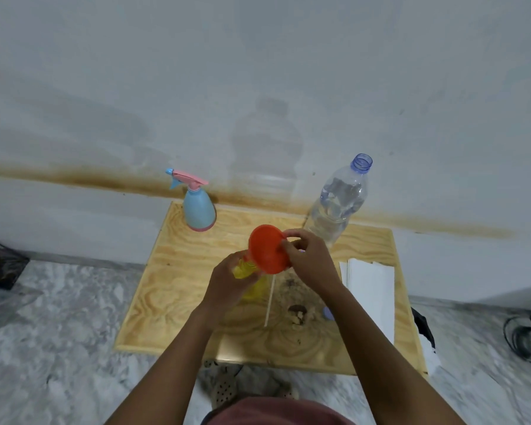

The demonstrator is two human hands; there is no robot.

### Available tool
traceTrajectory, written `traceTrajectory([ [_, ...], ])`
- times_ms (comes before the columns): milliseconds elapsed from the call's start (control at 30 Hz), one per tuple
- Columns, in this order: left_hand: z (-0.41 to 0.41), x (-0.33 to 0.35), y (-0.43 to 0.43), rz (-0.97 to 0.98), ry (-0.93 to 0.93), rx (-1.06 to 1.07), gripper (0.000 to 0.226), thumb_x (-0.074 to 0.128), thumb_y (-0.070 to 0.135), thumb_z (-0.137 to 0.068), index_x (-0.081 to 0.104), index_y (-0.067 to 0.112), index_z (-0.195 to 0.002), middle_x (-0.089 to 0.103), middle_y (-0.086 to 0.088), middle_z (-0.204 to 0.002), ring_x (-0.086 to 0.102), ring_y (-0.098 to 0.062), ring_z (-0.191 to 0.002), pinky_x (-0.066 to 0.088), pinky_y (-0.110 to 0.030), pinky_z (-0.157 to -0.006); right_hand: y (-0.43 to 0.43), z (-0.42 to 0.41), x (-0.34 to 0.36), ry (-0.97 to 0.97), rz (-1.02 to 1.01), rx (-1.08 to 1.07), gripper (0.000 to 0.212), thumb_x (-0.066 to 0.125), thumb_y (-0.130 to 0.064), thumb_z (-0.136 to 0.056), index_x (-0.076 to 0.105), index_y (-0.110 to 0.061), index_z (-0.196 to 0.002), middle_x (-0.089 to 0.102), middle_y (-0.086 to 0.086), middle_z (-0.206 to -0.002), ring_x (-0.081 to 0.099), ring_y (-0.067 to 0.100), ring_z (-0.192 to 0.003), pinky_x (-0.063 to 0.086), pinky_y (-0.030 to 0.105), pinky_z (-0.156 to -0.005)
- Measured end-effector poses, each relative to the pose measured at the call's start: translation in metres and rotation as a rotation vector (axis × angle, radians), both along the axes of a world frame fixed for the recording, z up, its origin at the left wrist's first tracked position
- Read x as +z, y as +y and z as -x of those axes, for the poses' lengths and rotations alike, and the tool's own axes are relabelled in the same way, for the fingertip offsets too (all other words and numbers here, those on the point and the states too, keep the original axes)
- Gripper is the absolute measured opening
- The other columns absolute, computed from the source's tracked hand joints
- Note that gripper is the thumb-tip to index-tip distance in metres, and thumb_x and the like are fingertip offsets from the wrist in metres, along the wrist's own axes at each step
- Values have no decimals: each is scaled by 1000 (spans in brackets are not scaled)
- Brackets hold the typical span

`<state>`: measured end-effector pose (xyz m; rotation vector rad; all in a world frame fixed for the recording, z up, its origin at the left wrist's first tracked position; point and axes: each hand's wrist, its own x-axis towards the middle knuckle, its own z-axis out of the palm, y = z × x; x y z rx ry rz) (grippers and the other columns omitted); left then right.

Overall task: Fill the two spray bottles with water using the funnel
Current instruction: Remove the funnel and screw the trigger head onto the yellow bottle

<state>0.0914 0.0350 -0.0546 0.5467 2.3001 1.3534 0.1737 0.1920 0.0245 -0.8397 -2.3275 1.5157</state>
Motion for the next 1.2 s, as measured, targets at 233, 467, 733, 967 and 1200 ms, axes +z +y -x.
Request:
traceTrajectory([
  [233, -2, -5, 1, -47, -75, 6, 48, 82, 29, -80, 64, 29, -124, 66, 12, -119, 57, -1, -111, 42, -10, -86, 42, -39, -40, -161, 65, -156, 11, 59, -19, -95, 62, -25, -103, 72, 4, -90, 69, 18, -77, 50, 24, -58],
  [467, -5, -3, 2, -100, -165, 32, 48, 83, 23, -79, 63, 25, -123, 69, 8, -114, 59, 16, -98, 47, -4, -76, 60, -49, -101, -364, 108, -202, 12, 56, -17, -92, 56, -27, -98, 66, 0, -98, 65, 21, -92, 58, 44, -84],
  [733, -4, -2, 5, -94, -198, 66, 47, 83, 13, -78, 65, 22, -121, 71, 2, -112, 62, 14, -94, 47, -4, -76, 63, -45, -112, -372, 145, -166, 20, 51, -9, -88, 59, -23, -101, 65, -1, -99, 62, 20, -97, 44, 26, -68],
  [967, -4, -5, 4, -105, -223, 71, 49, 83, 14, -79, 65, 21, -124, 71, 1, -113, 63, 11, -97, 47, -4, -77, 53, -42, -102, -412, -233, -63, 26, 51, -27, -93, 63, -28, -116, 63, -7, -113, 58, 17, -108, 49, 38, -89],
  [1200, -4, -7, 1, -138, -239, 65, 52, 84, 19, -77, 65, 24, -125, 70, 3, -116, 62, 6, -105, 47, -7, -85, 32, 35, -76, -476, -527, 132, 37, 52, -44, -92, 68, -18, -113, 68, 3, -109, 62, 23, -102, 51, 38, -87],
])
